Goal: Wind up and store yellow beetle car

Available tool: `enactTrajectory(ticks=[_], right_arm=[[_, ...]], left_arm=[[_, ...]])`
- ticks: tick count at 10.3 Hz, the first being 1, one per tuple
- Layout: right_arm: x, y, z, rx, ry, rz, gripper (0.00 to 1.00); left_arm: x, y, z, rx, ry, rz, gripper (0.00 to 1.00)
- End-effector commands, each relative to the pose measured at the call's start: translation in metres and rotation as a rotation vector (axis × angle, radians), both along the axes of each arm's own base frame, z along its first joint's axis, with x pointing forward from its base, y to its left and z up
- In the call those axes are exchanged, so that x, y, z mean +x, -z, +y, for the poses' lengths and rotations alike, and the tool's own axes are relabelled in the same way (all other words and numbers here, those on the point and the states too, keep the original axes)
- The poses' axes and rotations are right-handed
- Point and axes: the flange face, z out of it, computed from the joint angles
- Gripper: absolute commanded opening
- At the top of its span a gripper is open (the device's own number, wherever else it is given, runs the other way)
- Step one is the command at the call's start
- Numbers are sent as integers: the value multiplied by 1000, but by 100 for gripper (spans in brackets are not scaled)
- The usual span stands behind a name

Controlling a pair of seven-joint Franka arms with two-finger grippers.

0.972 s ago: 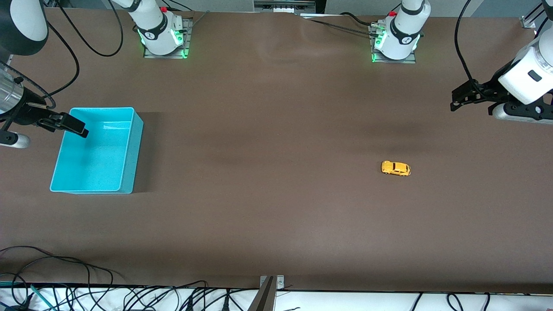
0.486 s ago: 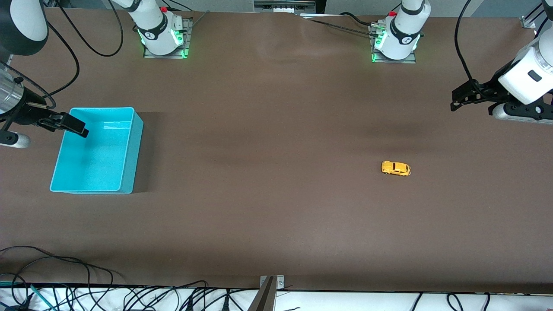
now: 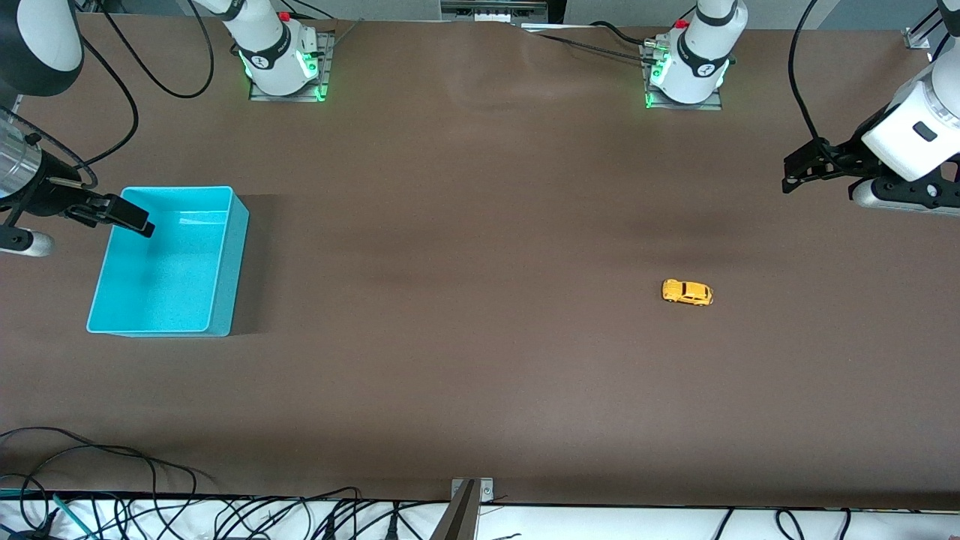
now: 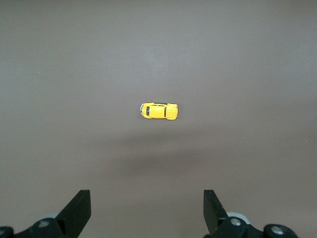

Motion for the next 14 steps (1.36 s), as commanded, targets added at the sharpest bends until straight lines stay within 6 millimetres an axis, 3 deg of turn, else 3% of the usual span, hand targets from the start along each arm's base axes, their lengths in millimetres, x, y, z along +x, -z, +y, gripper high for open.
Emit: enactTrajectory(ticks=[1,14], right_arm=[[0,-6,-2,10,5,7,100],[1,2,-17,8,10,17,100]], left_arm=[[2,-5,1,26,4,4,100],[6,5,2,27,1,20,100]])
